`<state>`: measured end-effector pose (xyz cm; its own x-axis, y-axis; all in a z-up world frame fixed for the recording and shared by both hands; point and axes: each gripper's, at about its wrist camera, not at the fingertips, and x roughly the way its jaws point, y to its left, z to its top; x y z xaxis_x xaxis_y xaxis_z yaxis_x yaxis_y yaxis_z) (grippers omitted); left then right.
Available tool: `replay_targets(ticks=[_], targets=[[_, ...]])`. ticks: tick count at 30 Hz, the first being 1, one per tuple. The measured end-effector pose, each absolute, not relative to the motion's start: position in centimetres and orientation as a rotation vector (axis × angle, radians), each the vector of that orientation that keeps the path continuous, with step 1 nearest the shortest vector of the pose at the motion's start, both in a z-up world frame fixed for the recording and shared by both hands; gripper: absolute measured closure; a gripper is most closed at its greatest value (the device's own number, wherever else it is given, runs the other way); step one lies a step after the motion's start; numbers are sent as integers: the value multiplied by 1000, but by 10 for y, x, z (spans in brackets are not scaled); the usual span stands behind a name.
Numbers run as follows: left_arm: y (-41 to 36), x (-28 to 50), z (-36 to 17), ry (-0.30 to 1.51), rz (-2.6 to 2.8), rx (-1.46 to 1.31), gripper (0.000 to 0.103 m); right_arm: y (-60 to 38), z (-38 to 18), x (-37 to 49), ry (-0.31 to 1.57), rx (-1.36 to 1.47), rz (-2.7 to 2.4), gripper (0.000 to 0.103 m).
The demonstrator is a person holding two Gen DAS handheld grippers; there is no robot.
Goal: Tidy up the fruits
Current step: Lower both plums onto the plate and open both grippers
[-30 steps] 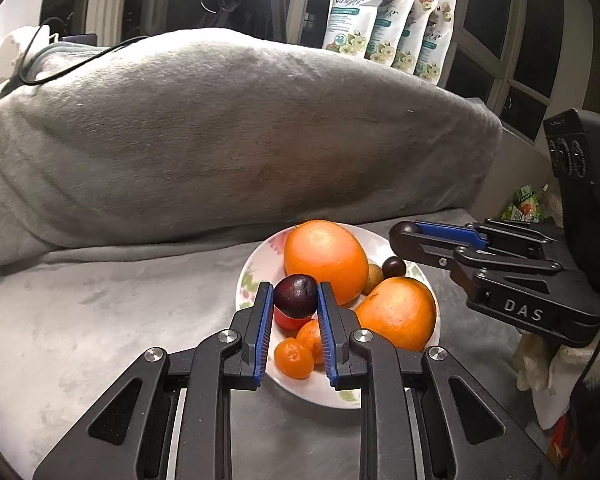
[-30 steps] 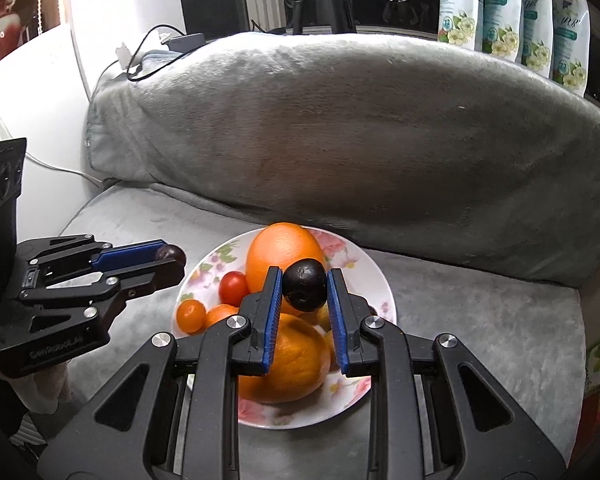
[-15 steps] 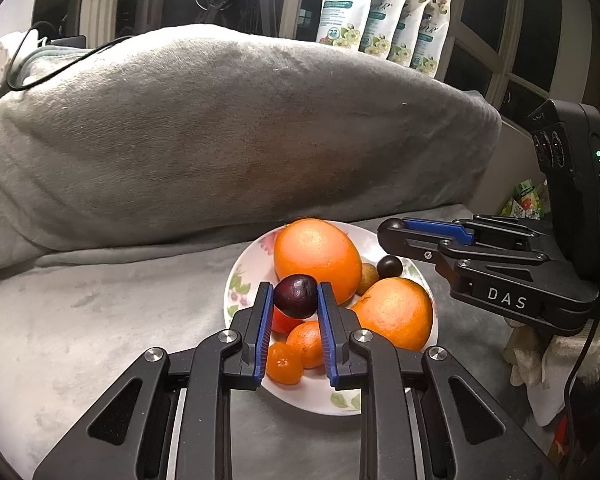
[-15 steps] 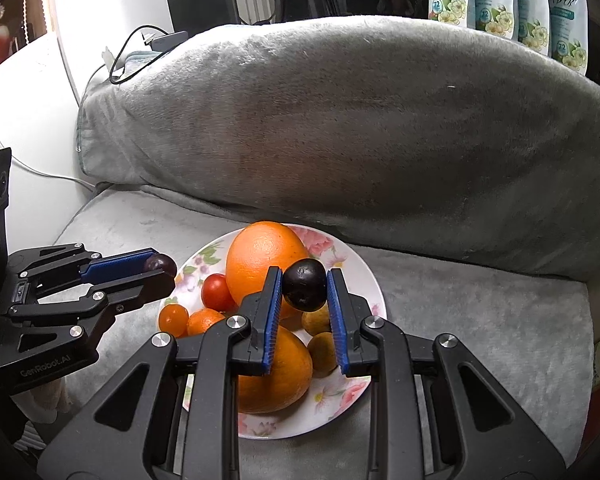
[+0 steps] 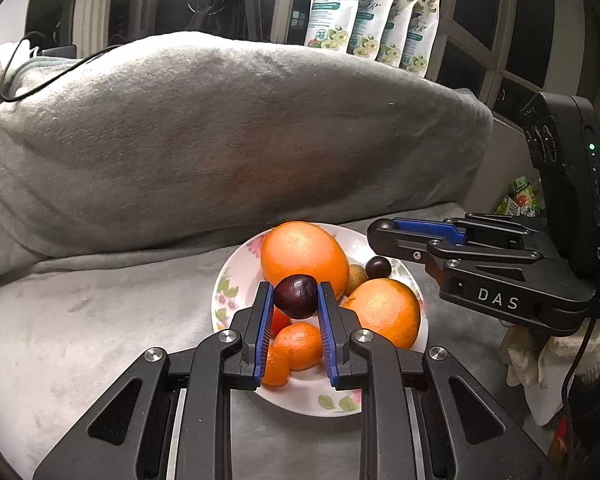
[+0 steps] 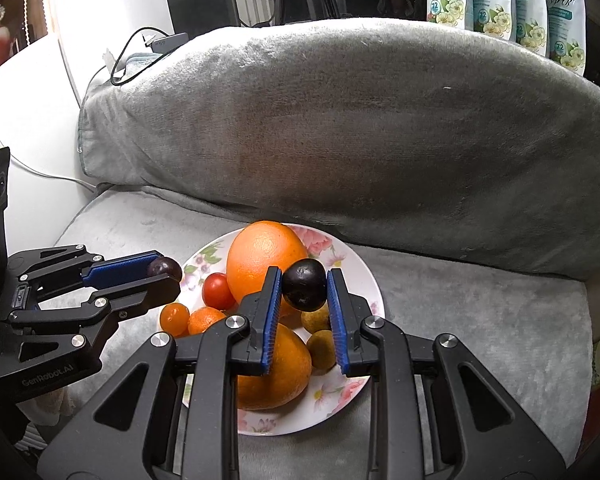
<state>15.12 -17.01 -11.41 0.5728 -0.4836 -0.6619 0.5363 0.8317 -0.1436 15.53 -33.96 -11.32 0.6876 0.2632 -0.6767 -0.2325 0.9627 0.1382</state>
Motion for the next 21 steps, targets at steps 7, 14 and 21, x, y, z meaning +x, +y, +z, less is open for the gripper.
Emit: replay_targets(ticks=[7,14,21], targets=[[-170,148,-112,743,-601,76,76,-342,-113,155,767,57,279,76],[-171,145,-109,730,-600,77,56,-344,-108,152,747,58,278,60],[-168,143,-106,715,-592,76,35,-346,-104,147,728,69,260,32]])
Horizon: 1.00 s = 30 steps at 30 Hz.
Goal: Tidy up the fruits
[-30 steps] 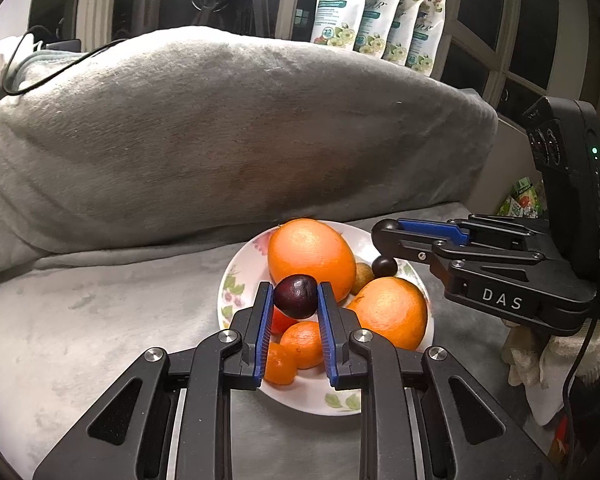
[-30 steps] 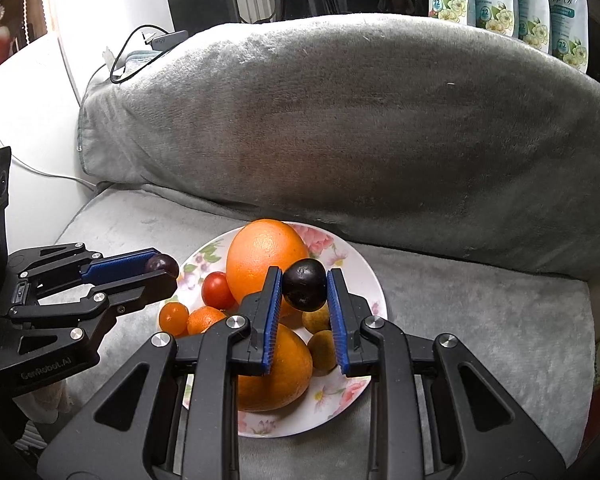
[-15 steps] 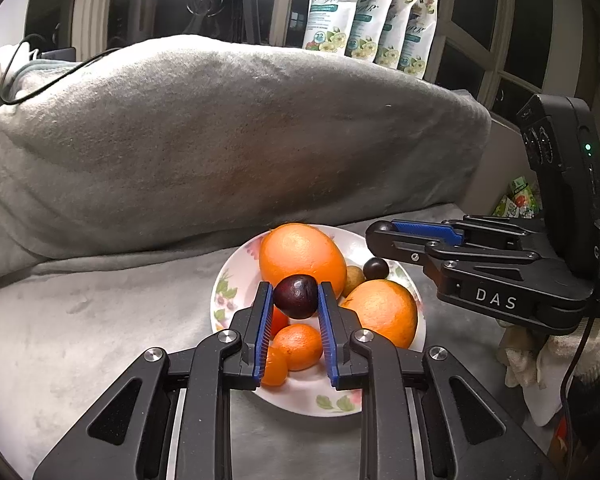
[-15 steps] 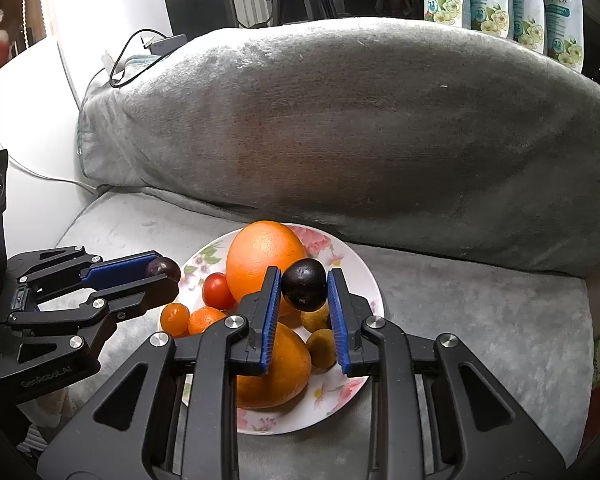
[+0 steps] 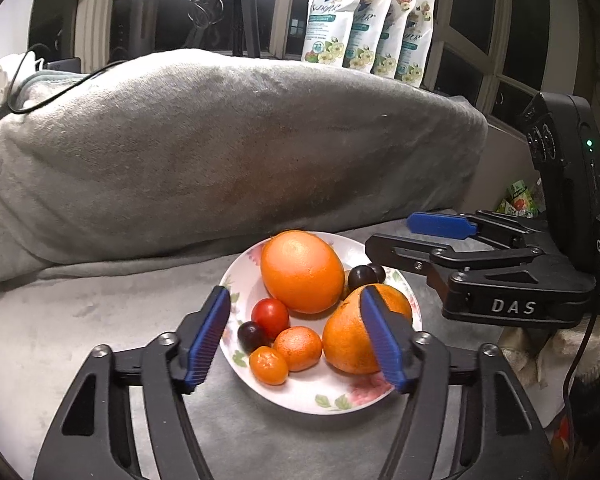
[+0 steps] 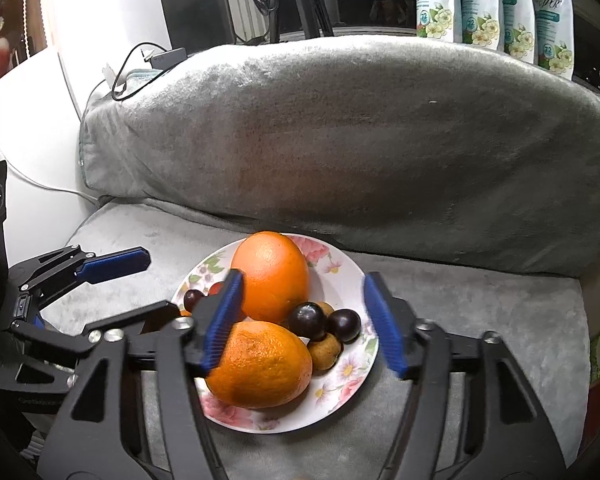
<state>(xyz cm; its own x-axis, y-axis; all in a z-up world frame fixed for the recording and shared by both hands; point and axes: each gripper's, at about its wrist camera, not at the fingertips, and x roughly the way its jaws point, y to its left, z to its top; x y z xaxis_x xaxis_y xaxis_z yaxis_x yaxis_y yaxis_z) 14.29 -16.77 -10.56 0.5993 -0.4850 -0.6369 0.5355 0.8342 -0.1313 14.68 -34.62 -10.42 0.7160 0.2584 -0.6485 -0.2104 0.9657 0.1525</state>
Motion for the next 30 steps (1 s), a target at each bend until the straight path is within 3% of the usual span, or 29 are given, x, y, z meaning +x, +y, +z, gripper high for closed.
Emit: replay_targets(ticks=[5,17,30], targets=[[-166,141,-103,709,-576,81,23,-348,-100,143,715,71,245,17],[-161,136,-102,714,-529,84,21,-344,-90,130,688,45,224,5],[-153,127,-95,699,-506,73,21,-343,-82,111,647,56,178,2]])
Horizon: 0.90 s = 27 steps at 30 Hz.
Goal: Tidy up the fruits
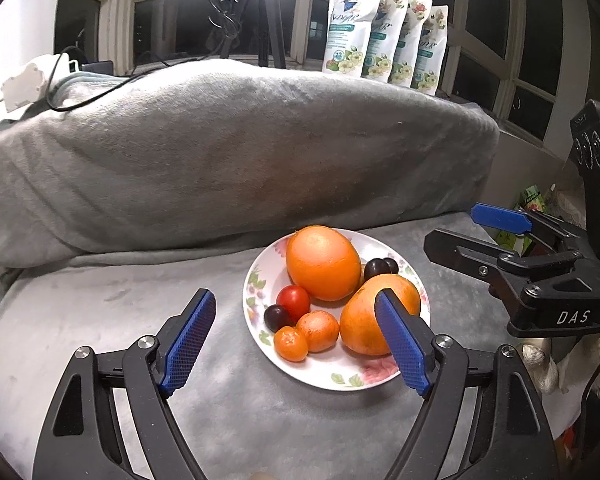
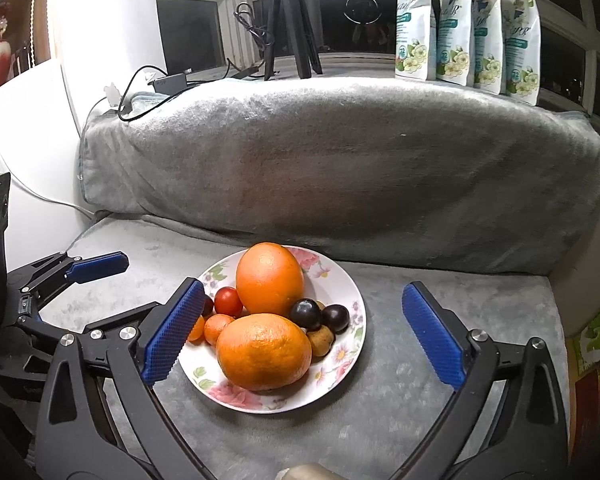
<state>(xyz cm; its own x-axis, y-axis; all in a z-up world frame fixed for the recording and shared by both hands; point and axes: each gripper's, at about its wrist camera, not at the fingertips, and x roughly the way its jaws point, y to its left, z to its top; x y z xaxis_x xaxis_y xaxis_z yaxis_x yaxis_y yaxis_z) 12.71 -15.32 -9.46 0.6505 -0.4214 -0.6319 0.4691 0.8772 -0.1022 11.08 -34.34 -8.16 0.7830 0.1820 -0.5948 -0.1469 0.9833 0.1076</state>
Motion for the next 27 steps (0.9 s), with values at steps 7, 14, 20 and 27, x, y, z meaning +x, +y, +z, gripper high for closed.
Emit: replay_targets(ticks=[7,14,20,27], targets=[[-147,120,-88,682,-495,60,21,-346,-78,95,612,78,134,0],[-141,111,-82,669,-478,44,21,-349,-74,80,583,110,104,0],[-136,105,-80,666,-455,34,21,-345,-72,70,573,103,70,0],[-131,94,-73,653,-422,42,21,-336,-72,60,596,87,28,0]])
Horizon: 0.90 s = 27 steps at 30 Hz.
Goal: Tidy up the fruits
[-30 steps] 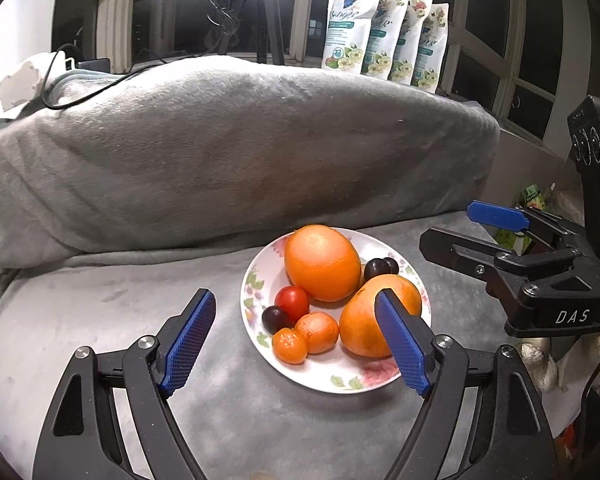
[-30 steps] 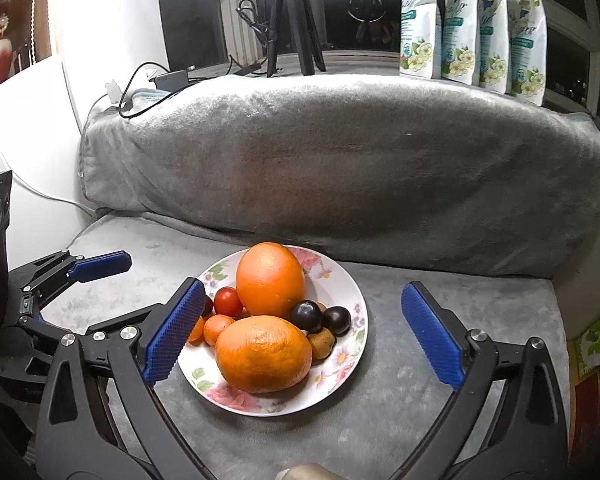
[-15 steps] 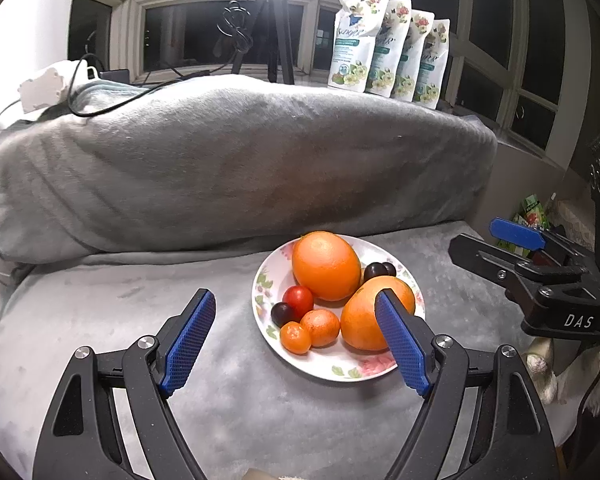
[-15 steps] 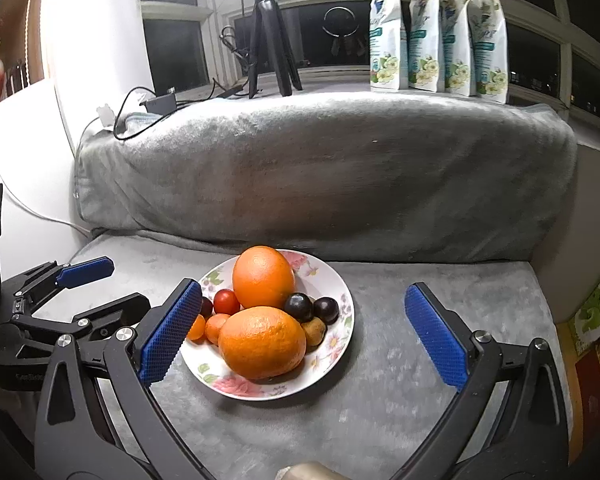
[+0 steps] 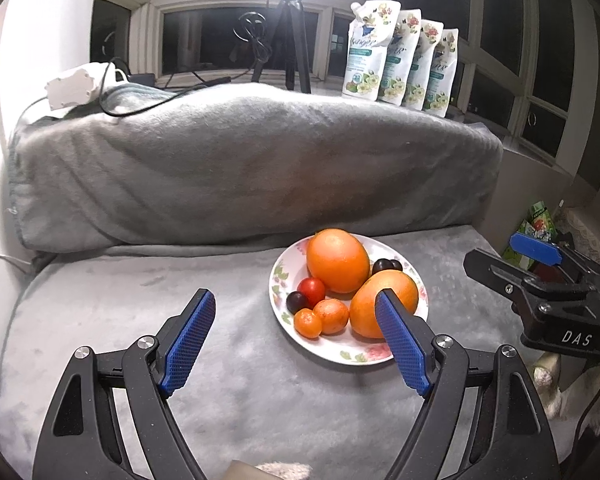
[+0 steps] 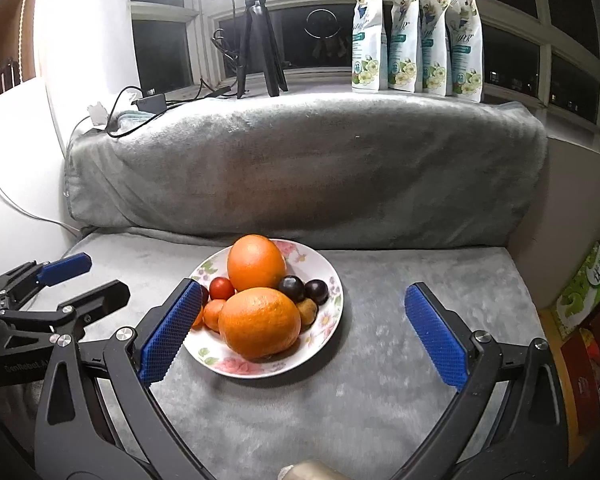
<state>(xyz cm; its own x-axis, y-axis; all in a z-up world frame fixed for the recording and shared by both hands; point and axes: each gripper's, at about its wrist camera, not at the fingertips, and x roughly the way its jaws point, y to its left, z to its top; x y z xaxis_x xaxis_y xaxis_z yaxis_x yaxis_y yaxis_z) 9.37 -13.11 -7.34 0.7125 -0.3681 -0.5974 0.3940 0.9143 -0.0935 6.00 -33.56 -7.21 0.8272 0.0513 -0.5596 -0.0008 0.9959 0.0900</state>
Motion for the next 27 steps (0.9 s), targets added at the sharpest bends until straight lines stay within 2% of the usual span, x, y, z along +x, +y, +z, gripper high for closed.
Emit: replay_targets(ticks=[5,27], targets=[[-128,81,-69,629,-396,56,15,-330,-68,47,579,69,4,0],[-112,68,-61,606,-365,19,15,-321,-53,29,503,47,-52,0]])
